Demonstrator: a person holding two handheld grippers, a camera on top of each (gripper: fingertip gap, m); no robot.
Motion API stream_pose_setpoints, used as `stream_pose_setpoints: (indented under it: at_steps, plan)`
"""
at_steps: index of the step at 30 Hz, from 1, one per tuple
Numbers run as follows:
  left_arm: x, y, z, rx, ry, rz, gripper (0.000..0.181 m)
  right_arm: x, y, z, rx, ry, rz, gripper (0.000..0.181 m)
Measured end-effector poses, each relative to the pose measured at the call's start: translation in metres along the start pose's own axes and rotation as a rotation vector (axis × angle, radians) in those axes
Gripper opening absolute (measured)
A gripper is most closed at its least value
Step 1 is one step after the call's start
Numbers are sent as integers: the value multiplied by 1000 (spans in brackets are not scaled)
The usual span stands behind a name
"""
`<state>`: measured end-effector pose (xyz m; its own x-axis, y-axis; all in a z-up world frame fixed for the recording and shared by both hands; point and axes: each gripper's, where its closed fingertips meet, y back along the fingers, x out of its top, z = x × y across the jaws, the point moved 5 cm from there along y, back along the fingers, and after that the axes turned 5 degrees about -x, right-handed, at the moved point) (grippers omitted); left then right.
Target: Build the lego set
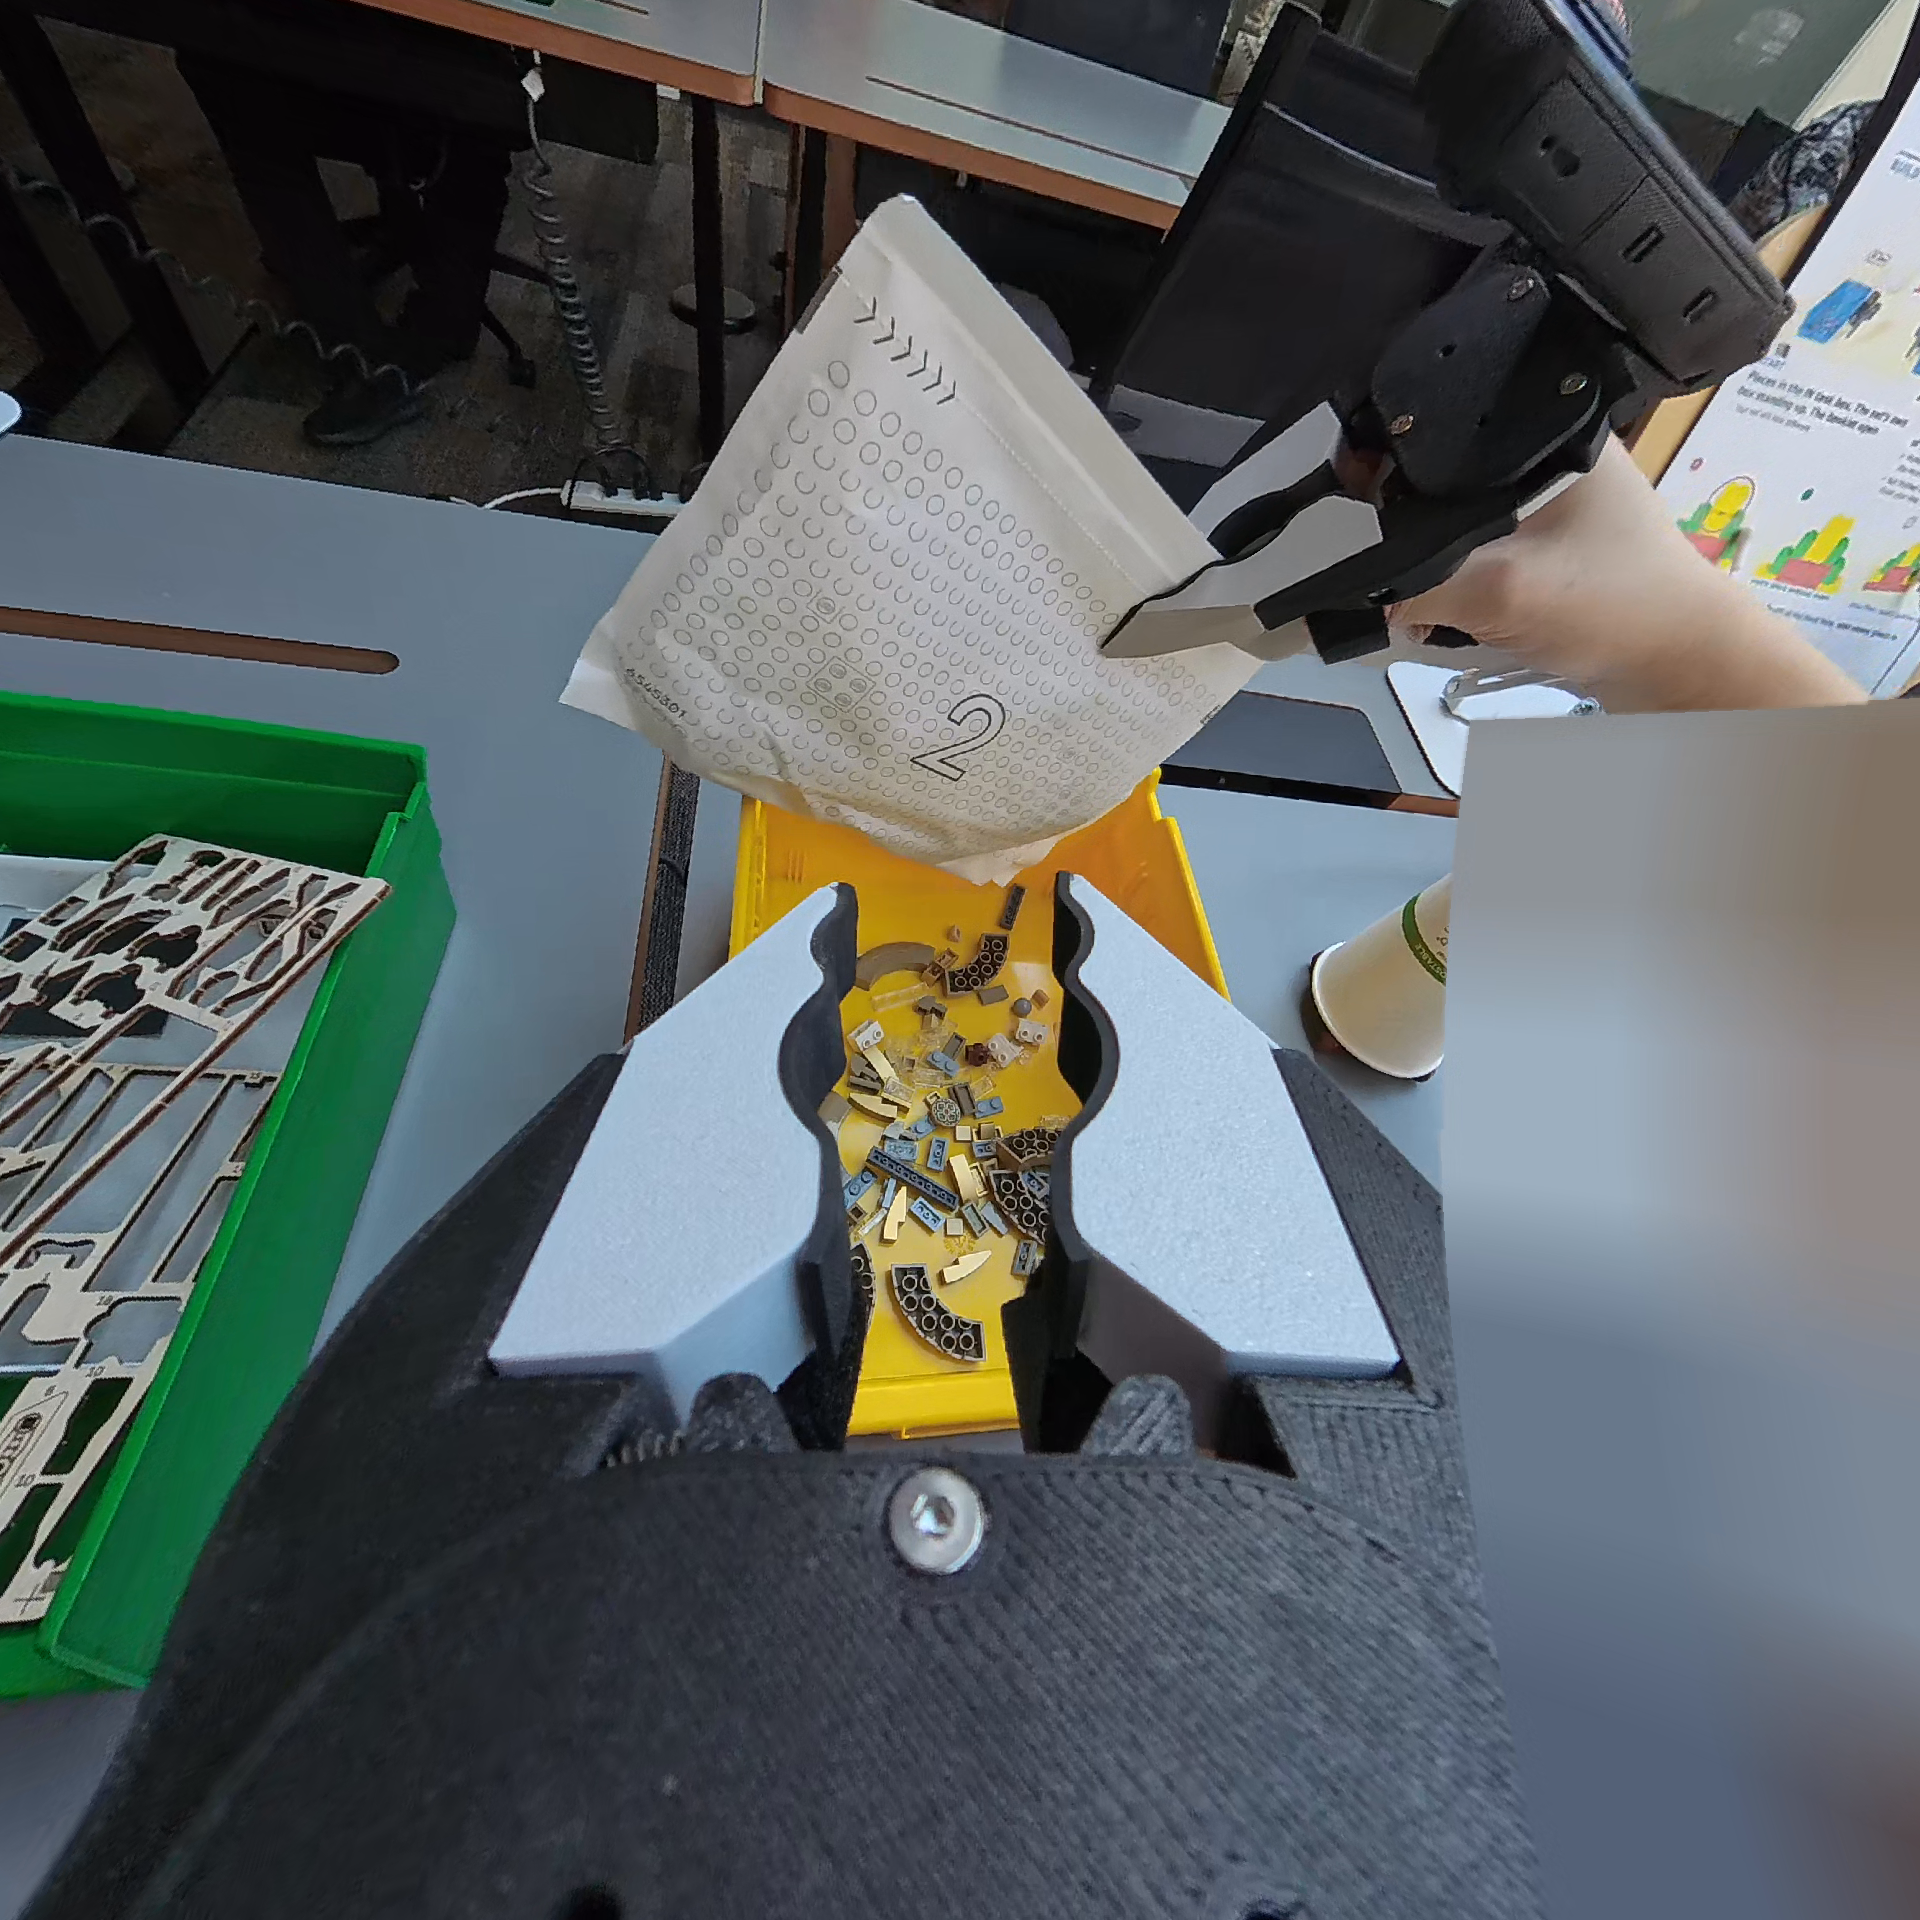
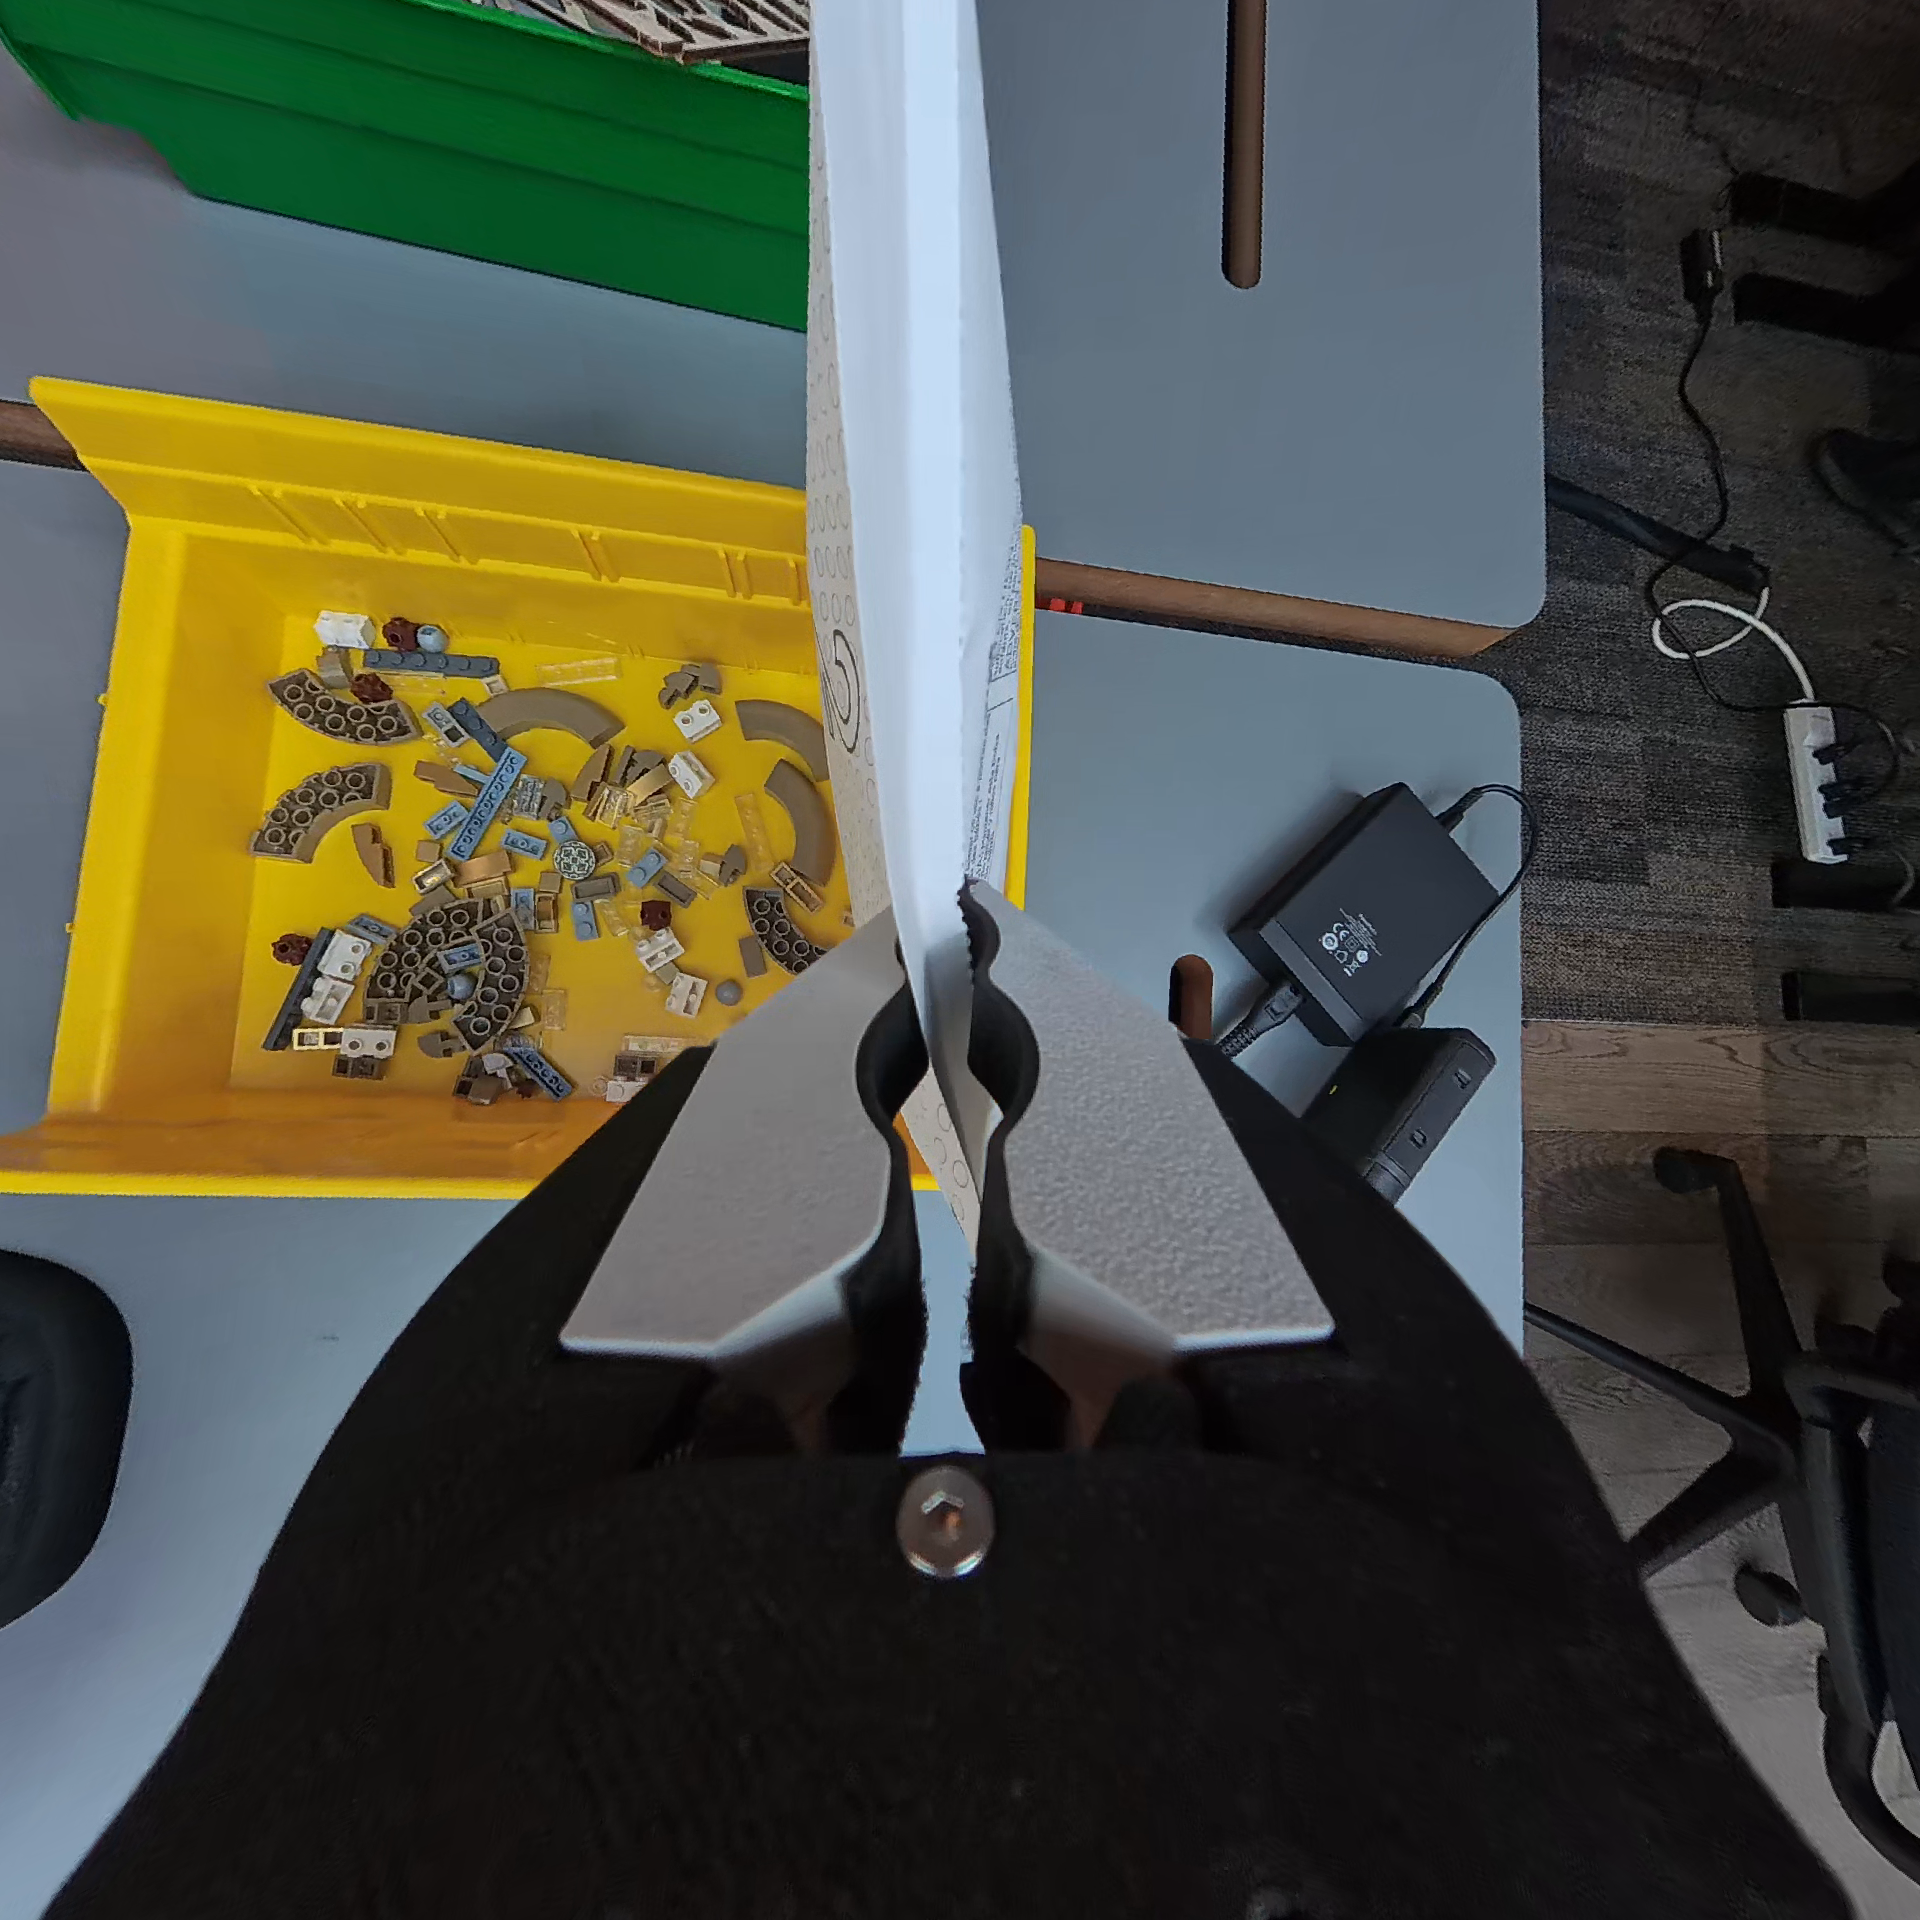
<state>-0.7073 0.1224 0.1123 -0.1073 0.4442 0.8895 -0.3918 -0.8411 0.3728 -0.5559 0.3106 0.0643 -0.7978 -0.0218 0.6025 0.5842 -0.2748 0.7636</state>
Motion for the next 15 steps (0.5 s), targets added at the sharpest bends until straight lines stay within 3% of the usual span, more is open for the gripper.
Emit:
stream_pose_setpoints:
  at_steps: [15]
  plan:
    - [0, -2, 2, 0, -5, -7, 36, -23, -17, 8, 3, -61, 14, 0]
